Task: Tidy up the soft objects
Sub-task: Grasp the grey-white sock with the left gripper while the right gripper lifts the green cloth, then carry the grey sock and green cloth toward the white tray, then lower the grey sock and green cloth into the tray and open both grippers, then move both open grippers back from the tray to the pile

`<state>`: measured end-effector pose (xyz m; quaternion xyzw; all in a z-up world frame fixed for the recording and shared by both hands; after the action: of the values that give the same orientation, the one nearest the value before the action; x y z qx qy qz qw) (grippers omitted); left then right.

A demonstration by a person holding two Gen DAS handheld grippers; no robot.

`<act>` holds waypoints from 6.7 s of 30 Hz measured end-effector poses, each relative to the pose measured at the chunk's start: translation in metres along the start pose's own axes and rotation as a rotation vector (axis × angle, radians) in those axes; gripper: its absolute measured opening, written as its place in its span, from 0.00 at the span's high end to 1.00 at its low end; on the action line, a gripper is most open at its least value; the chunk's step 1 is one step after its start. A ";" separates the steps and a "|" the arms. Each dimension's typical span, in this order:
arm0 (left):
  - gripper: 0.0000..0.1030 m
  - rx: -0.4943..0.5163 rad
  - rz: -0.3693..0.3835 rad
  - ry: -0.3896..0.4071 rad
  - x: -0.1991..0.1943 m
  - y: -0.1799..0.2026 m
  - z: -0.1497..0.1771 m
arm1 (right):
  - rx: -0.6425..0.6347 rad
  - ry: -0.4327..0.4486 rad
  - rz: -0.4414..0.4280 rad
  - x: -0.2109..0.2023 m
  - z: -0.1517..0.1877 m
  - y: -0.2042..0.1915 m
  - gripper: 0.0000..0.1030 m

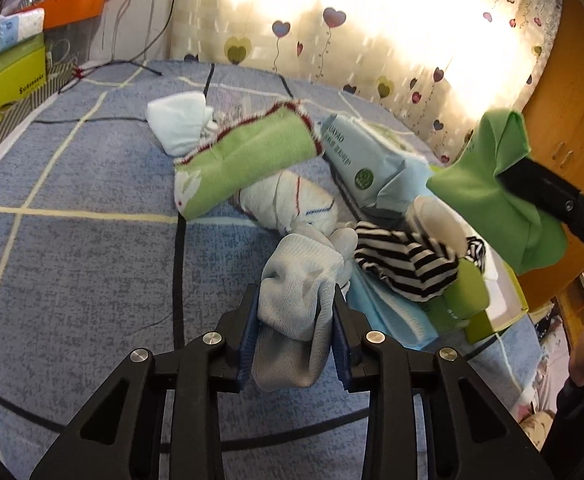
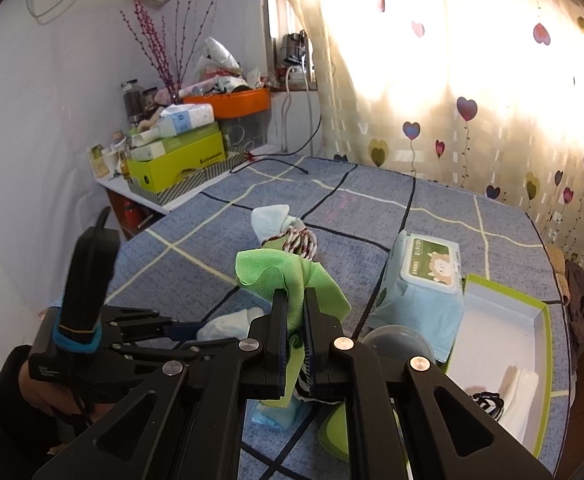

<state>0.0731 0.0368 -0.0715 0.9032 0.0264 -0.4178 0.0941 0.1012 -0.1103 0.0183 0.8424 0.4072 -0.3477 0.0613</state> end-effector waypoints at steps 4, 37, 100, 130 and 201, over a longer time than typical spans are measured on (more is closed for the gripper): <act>0.68 -0.003 -0.006 0.030 -0.015 0.002 -0.003 | 0.002 0.025 0.006 -0.012 0.001 -0.001 0.93; 0.68 0.075 0.050 0.157 -0.073 0.084 -0.052 | 0.133 0.196 0.162 -0.133 0.031 0.064 0.93; 0.68 0.361 0.137 -0.161 0.033 0.249 0.000 | 0.429 -0.058 0.212 -0.099 0.152 0.179 0.93; 0.61 0.320 0.099 -0.156 0.052 0.256 -0.022 | 0.433 -0.061 0.248 -0.095 0.128 0.199 0.62; 0.58 0.208 0.197 0.065 -0.077 0.191 -0.017 | 0.351 0.096 0.345 -0.167 0.102 0.077 0.38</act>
<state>0.0600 -0.1448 0.0258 0.9195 -0.1025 -0.3774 0.0398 0.0314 -0.3082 0.0344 0.9126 0.1933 -0.3573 -0.0471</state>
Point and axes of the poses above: each gripper's, at about its wrist camera, not at the fingertips, and x roughly the way its jaws point, y to its right, z to its underside, the point moved 5 cm from there along x, roughly the way its jaws point, and after that the axes turned 13 degrees about -z, right-handed, at the moved point
